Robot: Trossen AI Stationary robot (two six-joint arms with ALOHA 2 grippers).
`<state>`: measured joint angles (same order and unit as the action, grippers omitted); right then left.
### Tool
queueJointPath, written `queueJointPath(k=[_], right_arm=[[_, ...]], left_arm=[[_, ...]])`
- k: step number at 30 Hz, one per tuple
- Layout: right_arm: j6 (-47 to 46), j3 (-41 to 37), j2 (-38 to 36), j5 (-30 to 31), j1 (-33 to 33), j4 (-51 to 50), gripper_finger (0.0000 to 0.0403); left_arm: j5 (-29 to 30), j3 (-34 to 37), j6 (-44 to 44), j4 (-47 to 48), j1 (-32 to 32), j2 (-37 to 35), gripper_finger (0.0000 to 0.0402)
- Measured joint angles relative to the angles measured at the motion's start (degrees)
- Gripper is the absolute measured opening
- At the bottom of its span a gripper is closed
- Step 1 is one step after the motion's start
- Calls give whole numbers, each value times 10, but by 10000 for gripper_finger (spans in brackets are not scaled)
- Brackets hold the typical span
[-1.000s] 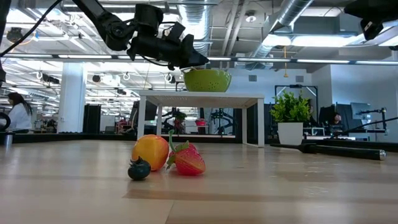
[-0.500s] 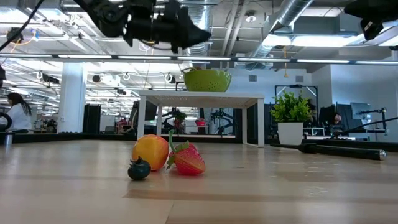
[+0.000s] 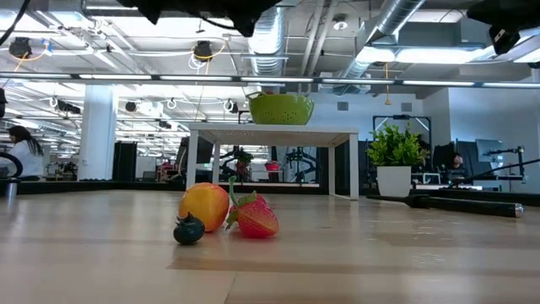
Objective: Pick & Place Fruit
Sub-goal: Put the yellow peach into the green strainer bowl
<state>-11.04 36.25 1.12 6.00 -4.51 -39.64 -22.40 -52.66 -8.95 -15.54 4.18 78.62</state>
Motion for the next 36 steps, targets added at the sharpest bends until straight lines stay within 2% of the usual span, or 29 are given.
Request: queueJointPath(k=[4,11,16,21,28,33,36], right_arm=[[0,0,0,0,0,0,17],[0,0,0,0,0,0,17],[0,0,0,0,0,0,17],[0,0,0,0,0,0,17],[0,0,0,0,0,0,17],[0,0,0,0,0,0,17],[0,0,0,0,0,0,17]], left_arm=[[45,0,-40,48,-61,1,154],[131,0,-31,130,-123,15,230],[150,1,-22,133,-146,45,264],[138,0,34,144,-160,56,268],[55,0,-8,182,-164,101,251],[50,0,-81,233,-173,157,238],[52,-2,-95,237,-178,182,231]])
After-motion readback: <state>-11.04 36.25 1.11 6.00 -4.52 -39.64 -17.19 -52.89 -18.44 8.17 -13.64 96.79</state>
